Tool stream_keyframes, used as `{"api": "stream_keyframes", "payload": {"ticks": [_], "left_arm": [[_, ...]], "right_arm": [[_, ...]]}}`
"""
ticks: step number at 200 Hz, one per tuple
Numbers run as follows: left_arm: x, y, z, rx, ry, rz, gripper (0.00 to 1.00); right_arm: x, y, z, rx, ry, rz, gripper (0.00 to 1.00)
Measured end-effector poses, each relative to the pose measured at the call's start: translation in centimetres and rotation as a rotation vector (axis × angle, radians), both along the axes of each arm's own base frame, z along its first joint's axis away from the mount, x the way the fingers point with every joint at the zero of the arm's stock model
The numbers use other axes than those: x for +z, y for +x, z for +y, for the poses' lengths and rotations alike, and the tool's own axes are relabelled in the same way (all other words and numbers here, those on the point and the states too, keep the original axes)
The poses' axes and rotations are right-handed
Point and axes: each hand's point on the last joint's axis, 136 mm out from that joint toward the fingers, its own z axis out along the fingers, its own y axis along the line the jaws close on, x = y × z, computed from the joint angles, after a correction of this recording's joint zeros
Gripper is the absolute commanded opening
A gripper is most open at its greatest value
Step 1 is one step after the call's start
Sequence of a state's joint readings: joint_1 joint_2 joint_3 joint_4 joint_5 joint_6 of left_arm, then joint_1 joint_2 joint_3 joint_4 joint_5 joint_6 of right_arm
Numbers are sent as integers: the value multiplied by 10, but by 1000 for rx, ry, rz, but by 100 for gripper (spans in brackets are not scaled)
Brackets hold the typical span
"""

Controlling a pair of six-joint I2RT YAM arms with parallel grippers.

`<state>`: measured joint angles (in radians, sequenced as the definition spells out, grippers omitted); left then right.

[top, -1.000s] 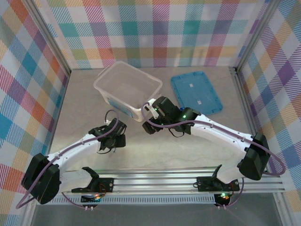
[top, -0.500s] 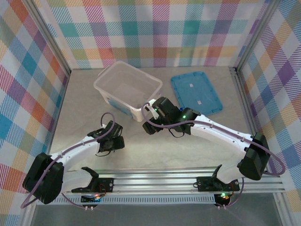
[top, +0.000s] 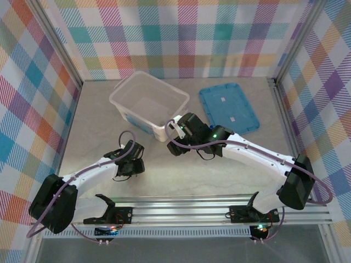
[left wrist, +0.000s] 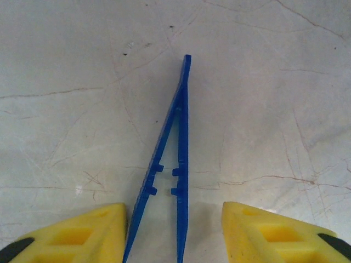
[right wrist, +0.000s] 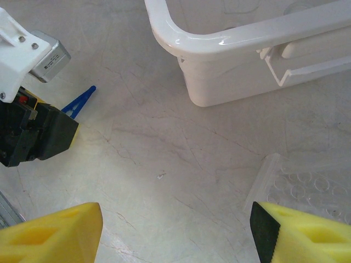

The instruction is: Organize the chemistry lab equipment

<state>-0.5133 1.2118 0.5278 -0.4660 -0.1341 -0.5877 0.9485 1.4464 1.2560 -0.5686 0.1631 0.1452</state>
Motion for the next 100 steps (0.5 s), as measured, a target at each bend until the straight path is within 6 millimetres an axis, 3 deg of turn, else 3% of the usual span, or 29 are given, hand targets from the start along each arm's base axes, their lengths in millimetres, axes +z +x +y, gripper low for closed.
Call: {"api": "stream_keyframes", "payload": {"ticks": [30,100], "left_arm": [[0,0,-1,-1,-3,0,41],[-1,2,-2,-1,-5,-3,41]], "right_arm": [[0,0,0,0,0,0,72],[-8,-1,-2,0,-11,8,72]]}}
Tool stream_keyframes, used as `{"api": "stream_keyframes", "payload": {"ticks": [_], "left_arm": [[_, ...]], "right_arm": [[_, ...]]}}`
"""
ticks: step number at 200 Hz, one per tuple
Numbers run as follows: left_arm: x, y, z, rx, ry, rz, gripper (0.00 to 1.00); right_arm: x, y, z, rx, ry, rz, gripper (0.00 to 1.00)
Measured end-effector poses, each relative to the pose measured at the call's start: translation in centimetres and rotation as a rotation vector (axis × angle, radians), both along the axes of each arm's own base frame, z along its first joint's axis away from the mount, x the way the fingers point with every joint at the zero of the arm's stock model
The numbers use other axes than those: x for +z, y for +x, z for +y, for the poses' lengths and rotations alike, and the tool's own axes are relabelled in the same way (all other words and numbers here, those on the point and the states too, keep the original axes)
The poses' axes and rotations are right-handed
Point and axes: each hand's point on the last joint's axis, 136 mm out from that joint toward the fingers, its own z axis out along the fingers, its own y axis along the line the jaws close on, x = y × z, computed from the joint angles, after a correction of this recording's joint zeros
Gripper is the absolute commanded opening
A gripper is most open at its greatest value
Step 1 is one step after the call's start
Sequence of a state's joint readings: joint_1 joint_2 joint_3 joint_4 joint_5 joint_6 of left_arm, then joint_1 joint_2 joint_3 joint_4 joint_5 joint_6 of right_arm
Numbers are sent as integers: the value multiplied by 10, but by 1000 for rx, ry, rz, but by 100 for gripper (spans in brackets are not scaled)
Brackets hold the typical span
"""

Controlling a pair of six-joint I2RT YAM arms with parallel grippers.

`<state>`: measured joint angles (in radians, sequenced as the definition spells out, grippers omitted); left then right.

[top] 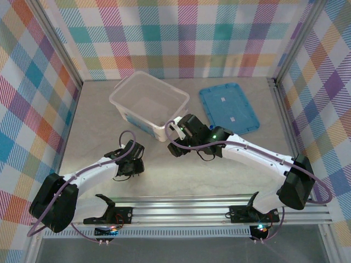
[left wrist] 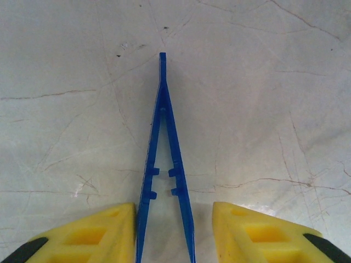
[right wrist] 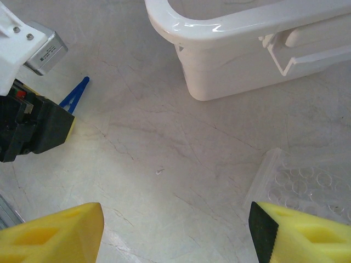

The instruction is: Organize the chemistry lab equipment

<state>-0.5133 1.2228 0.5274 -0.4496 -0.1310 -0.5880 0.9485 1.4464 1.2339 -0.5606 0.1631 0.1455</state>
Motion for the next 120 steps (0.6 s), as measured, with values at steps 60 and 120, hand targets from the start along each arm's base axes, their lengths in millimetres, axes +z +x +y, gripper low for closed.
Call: {"api": "stream_keyframes", "payload": {"ticks": [60,120], "left_arm": [[-2,2,2,11,10,-2,36],[-4,2,6,37,32,3,32]], "right_arm": [[-2,0,0,-2,1,2,72],[-2,0,0,-1,2,1,72]]}}
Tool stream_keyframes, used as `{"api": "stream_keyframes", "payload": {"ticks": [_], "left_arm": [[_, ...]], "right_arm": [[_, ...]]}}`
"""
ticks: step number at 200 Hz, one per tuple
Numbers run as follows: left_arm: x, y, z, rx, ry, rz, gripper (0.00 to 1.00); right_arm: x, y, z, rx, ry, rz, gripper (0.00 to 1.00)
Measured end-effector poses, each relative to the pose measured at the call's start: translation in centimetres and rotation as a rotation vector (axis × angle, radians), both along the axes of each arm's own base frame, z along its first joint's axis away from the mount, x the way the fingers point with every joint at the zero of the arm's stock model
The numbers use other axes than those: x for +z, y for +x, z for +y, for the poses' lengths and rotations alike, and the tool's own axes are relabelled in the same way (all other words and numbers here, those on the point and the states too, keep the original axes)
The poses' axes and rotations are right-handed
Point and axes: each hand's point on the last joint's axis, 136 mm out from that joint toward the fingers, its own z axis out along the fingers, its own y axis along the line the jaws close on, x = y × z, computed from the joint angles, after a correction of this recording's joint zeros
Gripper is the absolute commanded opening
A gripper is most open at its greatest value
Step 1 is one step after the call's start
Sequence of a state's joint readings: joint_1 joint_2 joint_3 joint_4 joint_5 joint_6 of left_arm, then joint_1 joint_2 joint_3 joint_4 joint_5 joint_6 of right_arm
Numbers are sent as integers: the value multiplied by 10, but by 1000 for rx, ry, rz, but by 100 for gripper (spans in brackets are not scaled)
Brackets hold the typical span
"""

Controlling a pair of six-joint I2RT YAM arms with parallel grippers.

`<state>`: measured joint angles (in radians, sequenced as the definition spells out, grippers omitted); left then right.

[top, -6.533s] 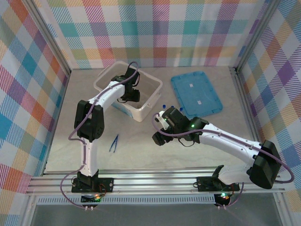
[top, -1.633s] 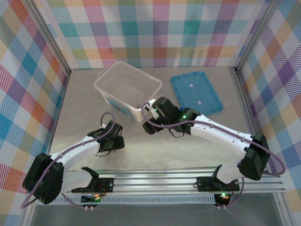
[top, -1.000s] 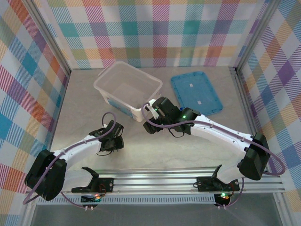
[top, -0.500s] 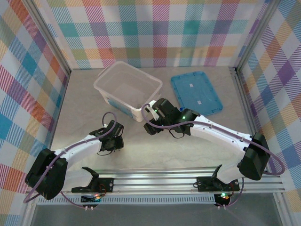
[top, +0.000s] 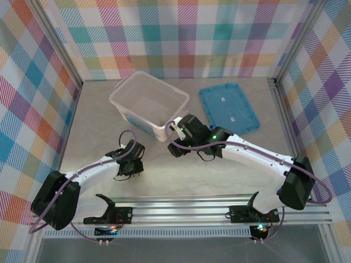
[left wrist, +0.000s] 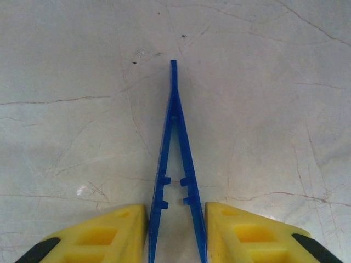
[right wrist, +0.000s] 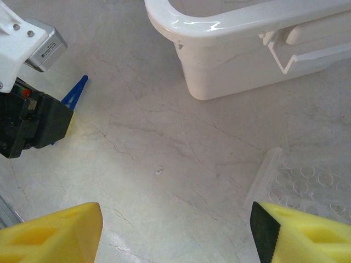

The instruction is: Organize the chemistry lab equipment

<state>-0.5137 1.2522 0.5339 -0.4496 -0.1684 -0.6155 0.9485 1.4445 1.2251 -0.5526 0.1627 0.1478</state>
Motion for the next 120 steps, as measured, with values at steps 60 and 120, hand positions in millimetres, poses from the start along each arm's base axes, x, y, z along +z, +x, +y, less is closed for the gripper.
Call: {"api": "stream_keyframes", "payload": {"ticks": [60,120], "left_arm": [[-1,-1,4,26,24,11,21],[0,-1,6,33,37,8,13]], "right_arm": [[0,0,0,3,10,-10,73],[0,-2,-3,2,17,-16,73]]}}
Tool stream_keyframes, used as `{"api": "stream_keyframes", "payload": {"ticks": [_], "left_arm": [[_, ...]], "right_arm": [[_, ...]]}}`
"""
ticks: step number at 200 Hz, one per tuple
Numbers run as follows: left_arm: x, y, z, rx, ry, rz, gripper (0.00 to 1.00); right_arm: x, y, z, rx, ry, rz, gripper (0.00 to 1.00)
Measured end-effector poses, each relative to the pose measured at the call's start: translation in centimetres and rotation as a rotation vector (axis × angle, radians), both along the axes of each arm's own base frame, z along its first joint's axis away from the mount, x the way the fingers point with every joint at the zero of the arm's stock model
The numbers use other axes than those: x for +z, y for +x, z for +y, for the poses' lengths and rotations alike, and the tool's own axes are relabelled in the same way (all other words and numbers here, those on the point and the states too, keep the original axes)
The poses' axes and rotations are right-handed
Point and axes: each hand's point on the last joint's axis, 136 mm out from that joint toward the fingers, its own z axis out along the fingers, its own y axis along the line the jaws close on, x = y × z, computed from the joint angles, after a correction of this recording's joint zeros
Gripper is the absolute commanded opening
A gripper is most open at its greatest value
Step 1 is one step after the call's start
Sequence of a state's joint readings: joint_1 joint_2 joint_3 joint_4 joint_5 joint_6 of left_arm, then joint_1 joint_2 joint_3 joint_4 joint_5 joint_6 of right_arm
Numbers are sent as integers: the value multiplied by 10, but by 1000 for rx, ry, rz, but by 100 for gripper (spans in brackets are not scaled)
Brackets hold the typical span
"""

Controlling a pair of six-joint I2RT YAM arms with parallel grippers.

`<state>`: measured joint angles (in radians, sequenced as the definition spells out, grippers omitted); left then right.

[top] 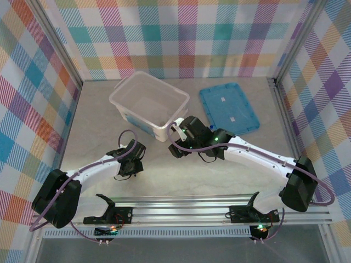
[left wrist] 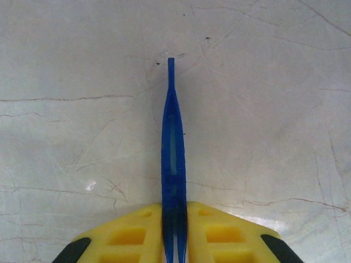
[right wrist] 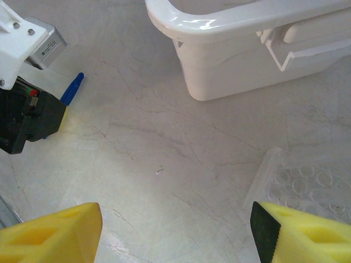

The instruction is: Organize the chemistry lab equipment

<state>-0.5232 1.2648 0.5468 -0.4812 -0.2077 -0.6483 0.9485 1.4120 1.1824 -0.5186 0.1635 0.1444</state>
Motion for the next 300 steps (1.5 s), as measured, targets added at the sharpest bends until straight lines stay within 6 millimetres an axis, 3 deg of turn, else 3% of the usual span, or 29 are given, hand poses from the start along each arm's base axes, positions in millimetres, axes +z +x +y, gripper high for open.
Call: {"api": "stream_keyframes", "payload": {"ticks": [73,103,203,300], "left_arm": [[9,1,0,-4,-10,-28,10],[24,8,-1,-9,-13,-67,12],[120,51,-15,-68,-22,-248,13],[221,104,-10,-73,-16,-414,14]], "right_arm": [[-1,-2,-2,0,1,-1,73],[-1,-2,-2,-1,1,-1,73],[-1,-2,-2,-1,1,-1,73],[-1,-2,-2,-1,1,-1,73]]}}
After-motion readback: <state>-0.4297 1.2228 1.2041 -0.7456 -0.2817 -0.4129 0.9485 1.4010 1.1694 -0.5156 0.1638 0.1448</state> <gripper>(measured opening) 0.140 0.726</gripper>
